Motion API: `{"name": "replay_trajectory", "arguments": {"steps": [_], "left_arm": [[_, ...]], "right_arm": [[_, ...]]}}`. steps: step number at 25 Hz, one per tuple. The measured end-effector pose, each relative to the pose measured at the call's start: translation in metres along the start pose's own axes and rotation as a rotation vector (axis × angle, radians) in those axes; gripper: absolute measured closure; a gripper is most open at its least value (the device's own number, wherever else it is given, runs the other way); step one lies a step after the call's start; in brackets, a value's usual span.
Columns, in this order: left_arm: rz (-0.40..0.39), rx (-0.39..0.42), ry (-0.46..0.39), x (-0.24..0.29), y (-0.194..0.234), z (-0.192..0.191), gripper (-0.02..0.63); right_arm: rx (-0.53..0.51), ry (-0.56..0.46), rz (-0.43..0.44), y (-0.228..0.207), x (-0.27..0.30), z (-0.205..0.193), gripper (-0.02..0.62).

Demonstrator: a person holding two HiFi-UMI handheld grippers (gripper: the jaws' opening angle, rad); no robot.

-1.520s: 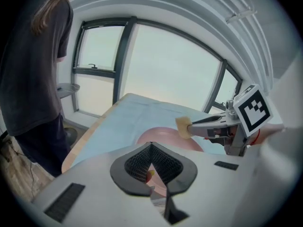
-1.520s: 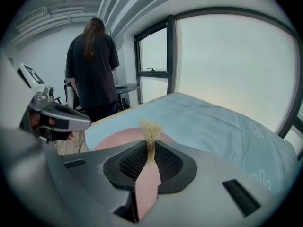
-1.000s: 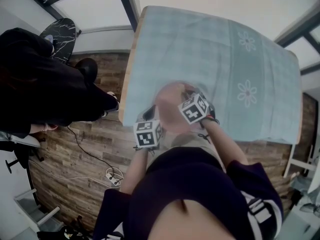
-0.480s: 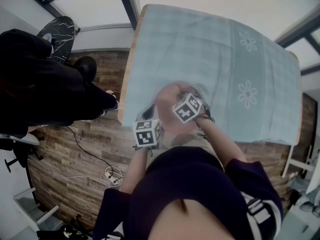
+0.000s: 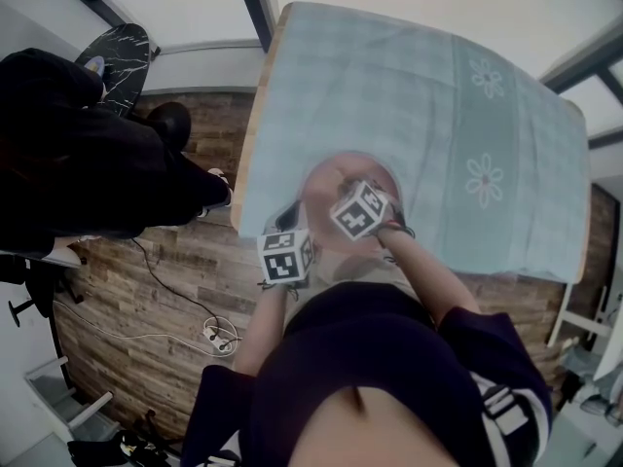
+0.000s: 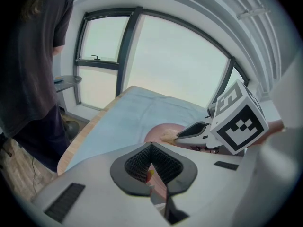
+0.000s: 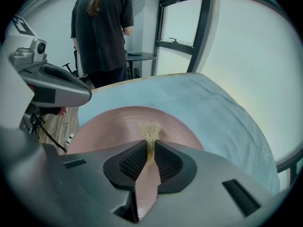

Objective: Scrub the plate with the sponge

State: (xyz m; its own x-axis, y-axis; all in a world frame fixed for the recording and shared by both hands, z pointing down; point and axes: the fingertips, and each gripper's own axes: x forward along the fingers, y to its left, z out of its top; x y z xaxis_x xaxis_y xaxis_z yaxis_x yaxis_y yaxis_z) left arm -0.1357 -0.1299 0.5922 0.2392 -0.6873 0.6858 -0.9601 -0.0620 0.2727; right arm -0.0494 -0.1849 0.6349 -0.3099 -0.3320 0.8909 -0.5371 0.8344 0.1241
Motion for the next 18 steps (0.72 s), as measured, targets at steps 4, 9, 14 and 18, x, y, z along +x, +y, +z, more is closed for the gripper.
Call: {"name": "replay_trajectory", "arguments": {"steps": [4, 9, 14, 18], "left_arm": [[0.007, -0.002, -0.003, -0.005, -0.001, -0.004, 0.603], [0.014, -0.004, -0.004, -0.011, 0.000, -0.009, 0.603], [0.022, -0.011, -0.003, -0.017, -0.003, -0.017, 0.603], [0.029, -0.012, -0.004, -0.023, -0.005, -0.022, 0.603]], "right_arm": [[-0.003, -0.010, 0.032, 0.014, -0.003, -0.002, 0.541], [-0.014, -0.008, 0.055, 0.028, -0.006, -0.006, 0.540], [-0.030, -0.017, 0.082, 0.044, -0.012, -0.011, 0.541], [-0.040, -0.026, 0.108, 0.057, -0.016, -0.015, 0.540]]}}
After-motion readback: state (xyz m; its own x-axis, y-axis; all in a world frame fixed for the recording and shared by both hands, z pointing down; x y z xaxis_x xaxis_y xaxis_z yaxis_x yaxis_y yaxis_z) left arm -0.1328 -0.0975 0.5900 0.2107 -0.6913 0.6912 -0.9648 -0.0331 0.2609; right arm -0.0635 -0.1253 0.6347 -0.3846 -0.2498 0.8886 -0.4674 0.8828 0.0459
